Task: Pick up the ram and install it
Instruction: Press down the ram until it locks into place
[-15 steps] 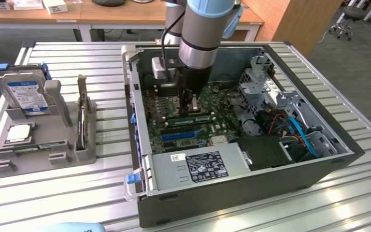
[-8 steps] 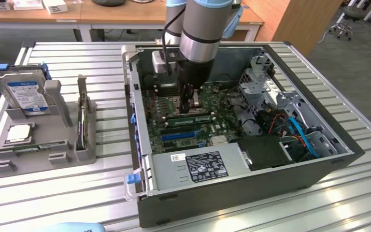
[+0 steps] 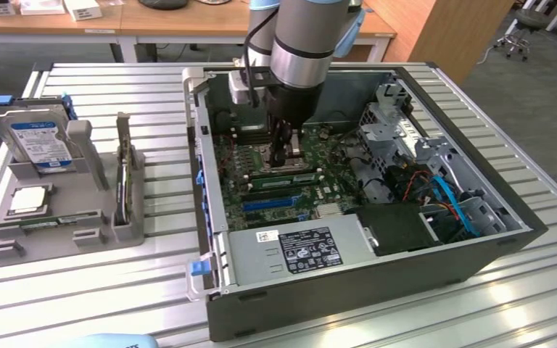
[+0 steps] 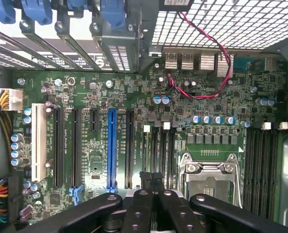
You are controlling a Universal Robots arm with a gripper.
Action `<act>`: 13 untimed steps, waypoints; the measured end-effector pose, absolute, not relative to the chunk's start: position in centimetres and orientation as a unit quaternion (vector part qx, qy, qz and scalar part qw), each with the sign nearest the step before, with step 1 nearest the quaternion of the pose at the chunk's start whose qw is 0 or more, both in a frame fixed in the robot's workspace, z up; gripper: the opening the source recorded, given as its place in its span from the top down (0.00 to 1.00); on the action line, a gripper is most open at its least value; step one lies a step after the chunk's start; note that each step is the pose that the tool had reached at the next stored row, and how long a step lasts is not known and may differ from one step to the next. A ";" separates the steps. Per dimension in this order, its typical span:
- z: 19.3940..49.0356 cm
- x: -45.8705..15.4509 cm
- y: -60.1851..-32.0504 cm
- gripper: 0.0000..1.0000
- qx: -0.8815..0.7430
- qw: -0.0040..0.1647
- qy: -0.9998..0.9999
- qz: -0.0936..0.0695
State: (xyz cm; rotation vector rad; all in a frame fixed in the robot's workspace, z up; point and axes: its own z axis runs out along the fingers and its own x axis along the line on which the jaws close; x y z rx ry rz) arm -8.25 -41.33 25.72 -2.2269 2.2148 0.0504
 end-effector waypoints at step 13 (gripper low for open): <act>25.7 -6.9 -41.3 0.90 -0.709 0.000 0.705 0.016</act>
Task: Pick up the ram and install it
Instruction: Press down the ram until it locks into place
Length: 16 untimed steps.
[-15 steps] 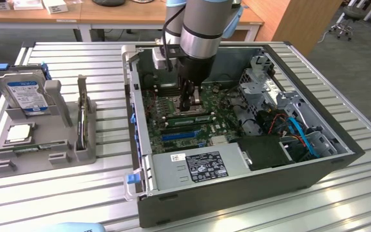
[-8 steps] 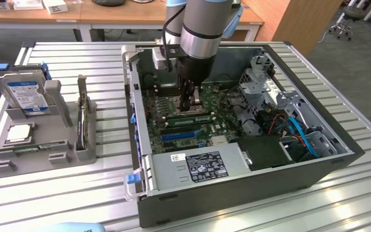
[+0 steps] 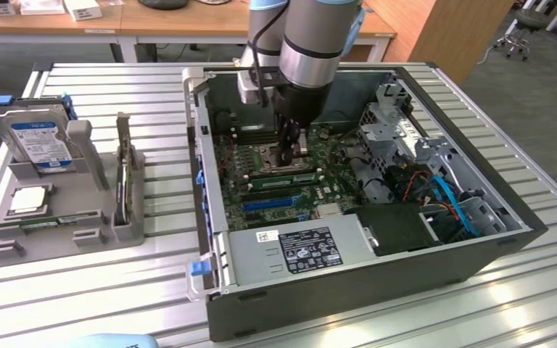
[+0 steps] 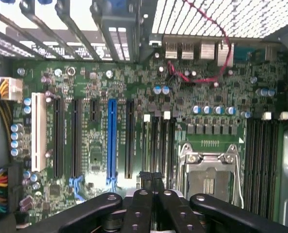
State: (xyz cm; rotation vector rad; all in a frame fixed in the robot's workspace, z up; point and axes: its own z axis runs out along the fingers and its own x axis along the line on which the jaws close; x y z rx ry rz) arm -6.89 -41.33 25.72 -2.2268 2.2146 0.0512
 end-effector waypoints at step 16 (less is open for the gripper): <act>25.7 -4.6 -41.3 0.90 -0.709 0.000 0.705 0.017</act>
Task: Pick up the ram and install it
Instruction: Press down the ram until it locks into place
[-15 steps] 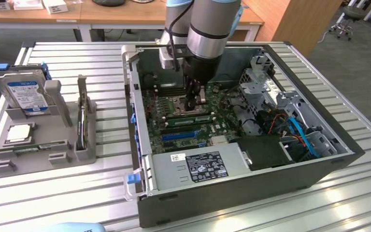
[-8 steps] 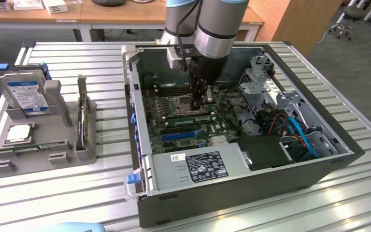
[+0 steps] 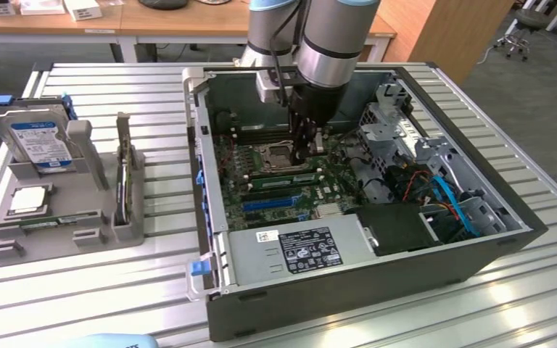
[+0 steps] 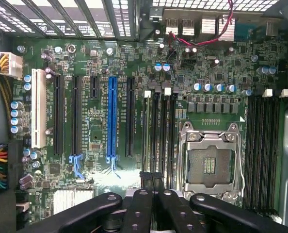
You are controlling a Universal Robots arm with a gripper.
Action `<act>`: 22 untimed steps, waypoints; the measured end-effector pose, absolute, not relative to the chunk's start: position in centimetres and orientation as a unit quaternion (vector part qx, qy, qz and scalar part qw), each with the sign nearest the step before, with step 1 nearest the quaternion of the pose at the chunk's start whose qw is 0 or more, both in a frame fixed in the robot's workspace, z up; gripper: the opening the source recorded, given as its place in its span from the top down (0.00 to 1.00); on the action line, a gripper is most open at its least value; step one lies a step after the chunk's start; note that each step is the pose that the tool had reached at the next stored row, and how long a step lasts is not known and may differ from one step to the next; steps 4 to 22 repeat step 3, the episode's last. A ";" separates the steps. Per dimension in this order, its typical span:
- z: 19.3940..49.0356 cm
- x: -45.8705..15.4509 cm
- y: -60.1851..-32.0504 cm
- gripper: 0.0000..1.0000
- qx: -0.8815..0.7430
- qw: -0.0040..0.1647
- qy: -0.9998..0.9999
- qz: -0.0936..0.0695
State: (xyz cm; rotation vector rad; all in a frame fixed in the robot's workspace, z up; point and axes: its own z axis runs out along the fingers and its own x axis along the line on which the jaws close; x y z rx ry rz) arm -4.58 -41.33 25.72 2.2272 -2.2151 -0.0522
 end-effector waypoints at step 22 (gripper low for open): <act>25.7 -4.6 -41.3 0.90 0.709 0.000 -0.705 -0.017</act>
